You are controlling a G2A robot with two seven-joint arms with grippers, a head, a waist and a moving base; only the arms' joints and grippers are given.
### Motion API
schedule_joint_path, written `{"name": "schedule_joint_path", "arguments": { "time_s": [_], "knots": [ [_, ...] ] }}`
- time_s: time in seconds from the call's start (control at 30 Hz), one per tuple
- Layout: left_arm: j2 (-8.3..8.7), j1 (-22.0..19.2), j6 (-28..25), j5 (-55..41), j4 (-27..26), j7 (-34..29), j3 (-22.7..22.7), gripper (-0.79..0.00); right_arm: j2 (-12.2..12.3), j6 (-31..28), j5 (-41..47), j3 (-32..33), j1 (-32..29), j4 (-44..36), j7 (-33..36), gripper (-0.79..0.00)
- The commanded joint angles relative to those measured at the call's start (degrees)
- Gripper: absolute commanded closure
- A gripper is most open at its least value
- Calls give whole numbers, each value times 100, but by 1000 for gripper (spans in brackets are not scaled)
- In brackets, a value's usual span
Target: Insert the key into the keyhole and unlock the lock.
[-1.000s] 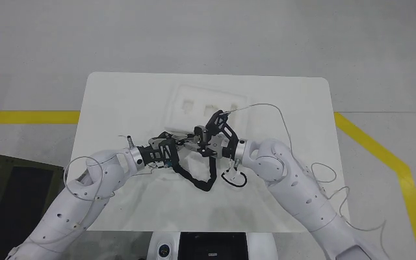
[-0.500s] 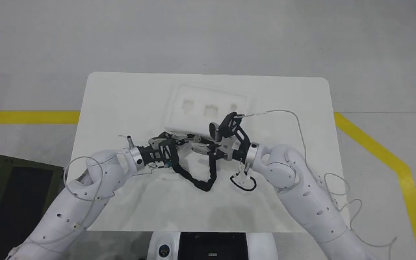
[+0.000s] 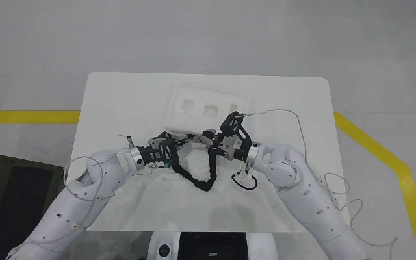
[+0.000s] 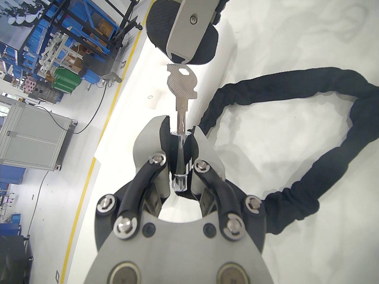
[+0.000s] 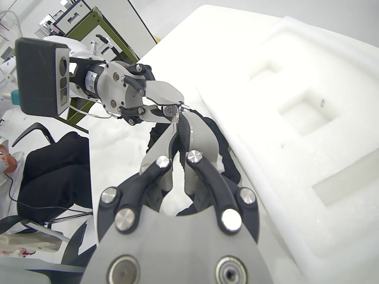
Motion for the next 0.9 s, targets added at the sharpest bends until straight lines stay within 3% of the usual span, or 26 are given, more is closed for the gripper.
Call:
{"name": "schedule_joint_path", "arguments": {
  "time_s": [0.0,0.87],
  "knots": [
    [0,0,0,0,0,0,0,0,3,-4,-10,4,-7,-9,0,0],
    [0,0,0,0,0,0,0,0,-81,-18,66,-340,317,255,123,0]
  ]
}}
